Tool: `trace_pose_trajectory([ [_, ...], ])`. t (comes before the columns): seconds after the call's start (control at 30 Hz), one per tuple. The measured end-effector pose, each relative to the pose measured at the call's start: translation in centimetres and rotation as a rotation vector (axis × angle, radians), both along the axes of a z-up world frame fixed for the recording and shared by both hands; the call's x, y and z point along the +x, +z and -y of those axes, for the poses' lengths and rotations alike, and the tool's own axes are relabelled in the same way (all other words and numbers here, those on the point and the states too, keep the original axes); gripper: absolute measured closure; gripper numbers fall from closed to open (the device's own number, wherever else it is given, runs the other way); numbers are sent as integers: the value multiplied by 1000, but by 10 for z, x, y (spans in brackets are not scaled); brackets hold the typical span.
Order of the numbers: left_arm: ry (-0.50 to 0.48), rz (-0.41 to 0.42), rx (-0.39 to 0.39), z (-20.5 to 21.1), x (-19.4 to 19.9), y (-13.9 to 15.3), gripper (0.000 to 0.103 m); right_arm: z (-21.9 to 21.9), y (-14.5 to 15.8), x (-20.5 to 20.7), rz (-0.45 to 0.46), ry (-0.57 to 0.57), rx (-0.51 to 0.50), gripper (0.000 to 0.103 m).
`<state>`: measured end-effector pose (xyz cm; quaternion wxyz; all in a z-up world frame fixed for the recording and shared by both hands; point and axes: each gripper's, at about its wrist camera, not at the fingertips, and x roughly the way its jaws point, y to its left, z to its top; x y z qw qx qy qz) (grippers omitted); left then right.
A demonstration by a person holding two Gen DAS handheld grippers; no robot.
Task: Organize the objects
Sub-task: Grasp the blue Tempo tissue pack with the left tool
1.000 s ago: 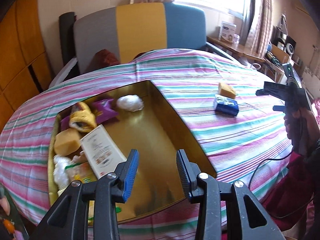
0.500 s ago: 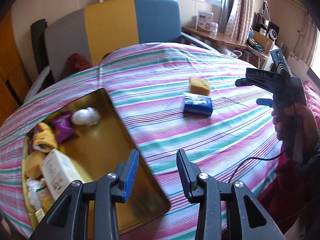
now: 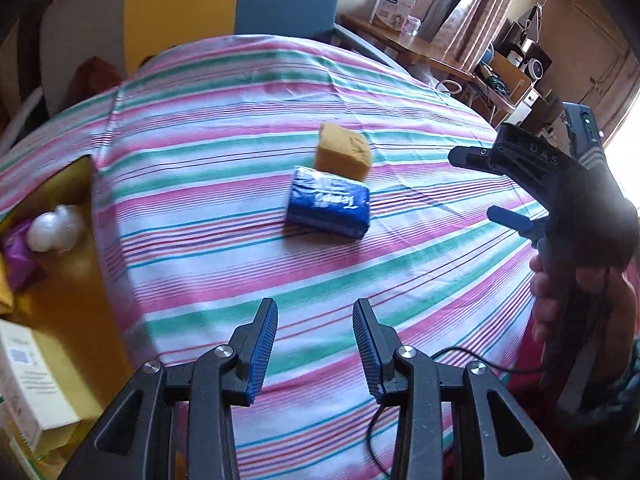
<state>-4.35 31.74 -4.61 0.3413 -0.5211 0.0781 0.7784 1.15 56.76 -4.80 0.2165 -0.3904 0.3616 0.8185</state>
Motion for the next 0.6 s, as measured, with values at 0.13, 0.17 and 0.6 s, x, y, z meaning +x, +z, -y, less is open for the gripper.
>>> trace_pose_trajectory([
  [0.13,33,108,35,-20,-19,-11,61,-1,0,0,-10,-3,-20,1],
  [0.17,53,154,50,-26,-26,-16,60,-1,-1,0,-11,-2,-26,1],
  [0.6,287,316,86,-65,-103,-52,57,-3,0,1,-43,13,-83,0],
])
